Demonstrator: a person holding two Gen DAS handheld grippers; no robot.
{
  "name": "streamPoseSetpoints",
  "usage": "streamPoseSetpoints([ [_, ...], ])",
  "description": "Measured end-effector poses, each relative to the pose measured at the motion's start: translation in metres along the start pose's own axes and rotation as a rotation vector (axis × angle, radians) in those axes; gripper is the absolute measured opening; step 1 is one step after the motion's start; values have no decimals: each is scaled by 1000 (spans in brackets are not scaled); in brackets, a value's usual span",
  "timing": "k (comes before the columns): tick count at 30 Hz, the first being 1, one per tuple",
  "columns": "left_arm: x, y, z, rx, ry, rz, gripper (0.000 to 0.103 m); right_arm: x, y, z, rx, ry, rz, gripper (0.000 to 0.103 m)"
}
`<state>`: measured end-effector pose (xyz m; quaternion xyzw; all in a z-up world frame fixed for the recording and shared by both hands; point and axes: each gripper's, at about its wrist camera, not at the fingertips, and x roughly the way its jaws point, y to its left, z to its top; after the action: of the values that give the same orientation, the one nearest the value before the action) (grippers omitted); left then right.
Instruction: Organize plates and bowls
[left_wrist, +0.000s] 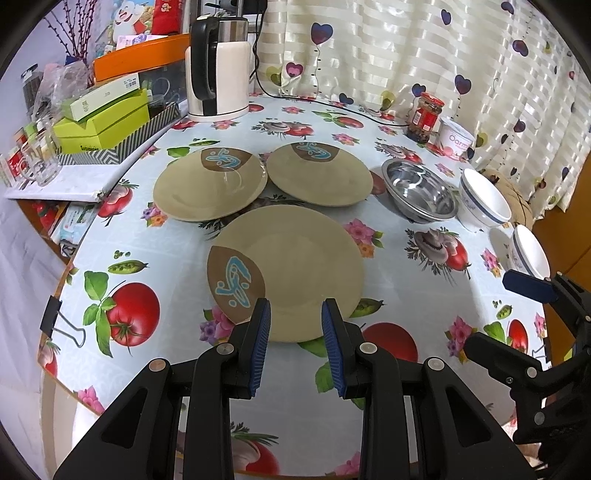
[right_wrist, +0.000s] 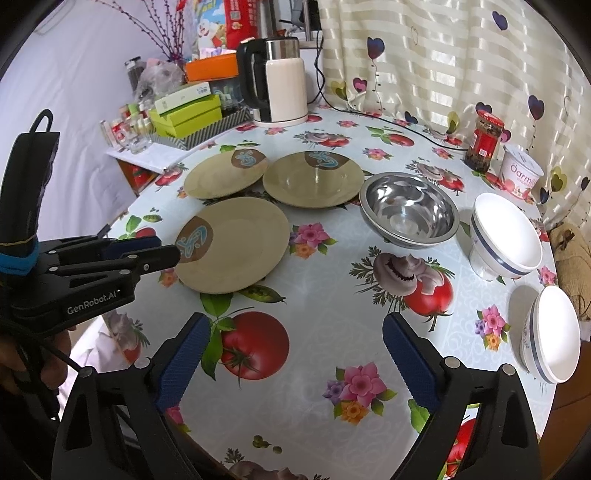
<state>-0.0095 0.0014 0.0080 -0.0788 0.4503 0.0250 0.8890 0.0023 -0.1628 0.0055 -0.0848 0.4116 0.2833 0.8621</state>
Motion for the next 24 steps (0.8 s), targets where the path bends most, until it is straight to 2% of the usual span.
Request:
streamPoseSetpoints([
  [24,1,3,0,-14,-6,7,30,5,1,-2,-9,15,-6,94],
])
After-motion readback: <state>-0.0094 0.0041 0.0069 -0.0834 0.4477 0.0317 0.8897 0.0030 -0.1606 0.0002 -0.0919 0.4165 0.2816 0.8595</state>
